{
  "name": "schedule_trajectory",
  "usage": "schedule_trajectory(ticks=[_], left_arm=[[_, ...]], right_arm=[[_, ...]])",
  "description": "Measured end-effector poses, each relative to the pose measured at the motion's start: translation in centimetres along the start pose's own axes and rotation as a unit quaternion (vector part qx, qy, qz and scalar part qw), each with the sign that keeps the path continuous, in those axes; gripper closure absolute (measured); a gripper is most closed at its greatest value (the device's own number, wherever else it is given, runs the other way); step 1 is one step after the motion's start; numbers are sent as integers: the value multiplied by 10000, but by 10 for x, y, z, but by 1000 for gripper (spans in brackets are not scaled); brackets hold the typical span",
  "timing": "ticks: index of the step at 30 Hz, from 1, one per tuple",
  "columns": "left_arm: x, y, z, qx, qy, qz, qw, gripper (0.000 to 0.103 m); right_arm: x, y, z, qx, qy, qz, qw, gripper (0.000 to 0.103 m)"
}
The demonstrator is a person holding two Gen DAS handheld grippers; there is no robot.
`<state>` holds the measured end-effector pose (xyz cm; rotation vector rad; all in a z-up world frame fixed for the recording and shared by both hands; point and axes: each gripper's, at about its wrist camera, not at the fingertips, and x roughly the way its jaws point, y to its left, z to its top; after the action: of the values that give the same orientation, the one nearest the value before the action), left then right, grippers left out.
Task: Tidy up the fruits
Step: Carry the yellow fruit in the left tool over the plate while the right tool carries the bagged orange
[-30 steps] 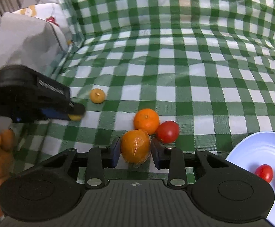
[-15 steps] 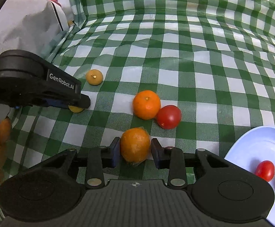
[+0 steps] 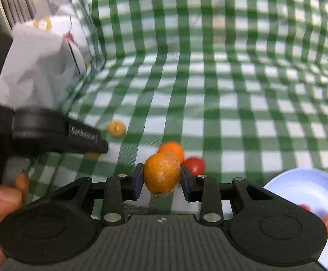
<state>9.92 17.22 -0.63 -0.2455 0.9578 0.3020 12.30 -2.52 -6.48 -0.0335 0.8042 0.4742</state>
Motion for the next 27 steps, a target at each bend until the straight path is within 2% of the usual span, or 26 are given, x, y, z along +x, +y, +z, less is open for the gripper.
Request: schedule_trajectory(ticks=[6, 9, 13, 16, 18, 20, 27], left_arm=[[-59, -11, -12, 89, -560, -119, 9983, 77], [-84, -21, -29, 232, -710, -201, 9970, 77], [-102, -39, -62, 429, -862, -387, 9946, 77], [-96, -55, -87, 795, -722, -448, 9932, 77], [-90, -64, -92, 918, -566, -458, 9931, 77], [-89, -72, -94, 1083, -604, -455, 9912, 77], [-80, -69, -96, 1007, -429, -560, 9924, 77]], right_arm=[[-56, -22, 18, 14, -611, -33, 9981, 67], [-88, -35, 15, -30, -814, -86, 9966, 67], [-116, -62, 0, 236, -940, -209, 9951, 67], [-124, -80, -19, 409, -958, -360, 9939, 67], [-122, -86, -27, 472, -792, -513, 9944, 68], [-127, -93, -30, 492, -858, -616, 9932, 68], [-136, -114, -35, 182, -900, -1003, 9907, 68]])
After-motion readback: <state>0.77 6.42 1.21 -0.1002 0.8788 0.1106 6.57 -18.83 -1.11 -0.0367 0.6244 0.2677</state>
